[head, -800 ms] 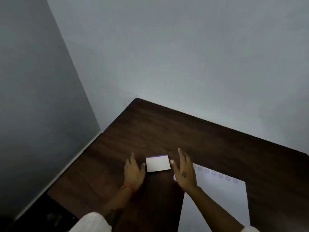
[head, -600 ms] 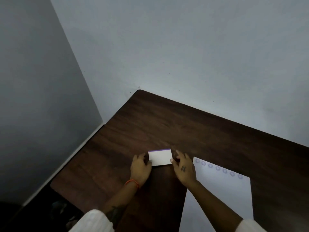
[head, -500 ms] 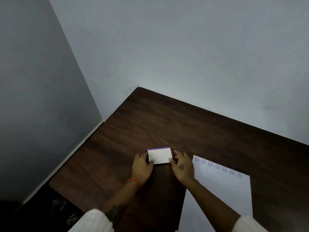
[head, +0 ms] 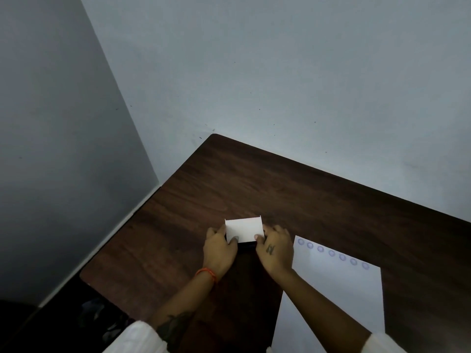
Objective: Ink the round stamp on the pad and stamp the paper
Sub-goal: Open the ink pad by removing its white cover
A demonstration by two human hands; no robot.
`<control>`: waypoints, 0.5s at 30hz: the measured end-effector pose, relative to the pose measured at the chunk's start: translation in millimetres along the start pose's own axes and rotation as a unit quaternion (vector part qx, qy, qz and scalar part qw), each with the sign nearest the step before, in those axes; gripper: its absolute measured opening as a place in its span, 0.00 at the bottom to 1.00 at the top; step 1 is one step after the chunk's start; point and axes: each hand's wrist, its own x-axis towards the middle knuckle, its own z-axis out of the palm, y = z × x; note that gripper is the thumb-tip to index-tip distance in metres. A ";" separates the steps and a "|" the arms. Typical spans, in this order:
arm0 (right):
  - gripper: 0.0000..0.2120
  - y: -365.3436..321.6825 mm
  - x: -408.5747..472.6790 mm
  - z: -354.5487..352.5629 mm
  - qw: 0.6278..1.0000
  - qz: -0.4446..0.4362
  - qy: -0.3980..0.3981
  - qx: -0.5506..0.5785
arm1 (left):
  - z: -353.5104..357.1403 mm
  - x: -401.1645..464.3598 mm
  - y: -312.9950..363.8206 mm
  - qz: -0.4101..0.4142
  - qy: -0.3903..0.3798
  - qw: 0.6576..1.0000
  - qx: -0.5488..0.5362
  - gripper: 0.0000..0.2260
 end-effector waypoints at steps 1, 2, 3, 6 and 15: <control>0.17 -2.4 -1.8 -1.3 1.000 0.001 0.002 0.018 | -3.3 -1.7 0.1 0.007 0.008 1.000 -0.002 0.22; 0.17 -4.3 -4.8 -2.1 0.999 0.002 0.002 0.035 | -6.5 -5.1 -0.7 0.012 0.013 1.000 -0.001 0.22; 0.17 -5.9 -8.6 -2.4 0.999 0.003 0.001 0.049 | -9.2 -9.1 -3.0 0.016 0.018 1.000 -0.002 0.22; 0.17 -6.8 -24.2 0.7 0.997 0.006 -0.007 0.076 | -12.9 -24.2 -14.8 0.016 0.022 1.000 -0.001 0.22; 0.15 -0.4 -66.9 22.3 0.987 0.045 -0.083 0.129 | -5.3 -55.4 -48.0 -0.024 0.000 1.000 0.019 0.22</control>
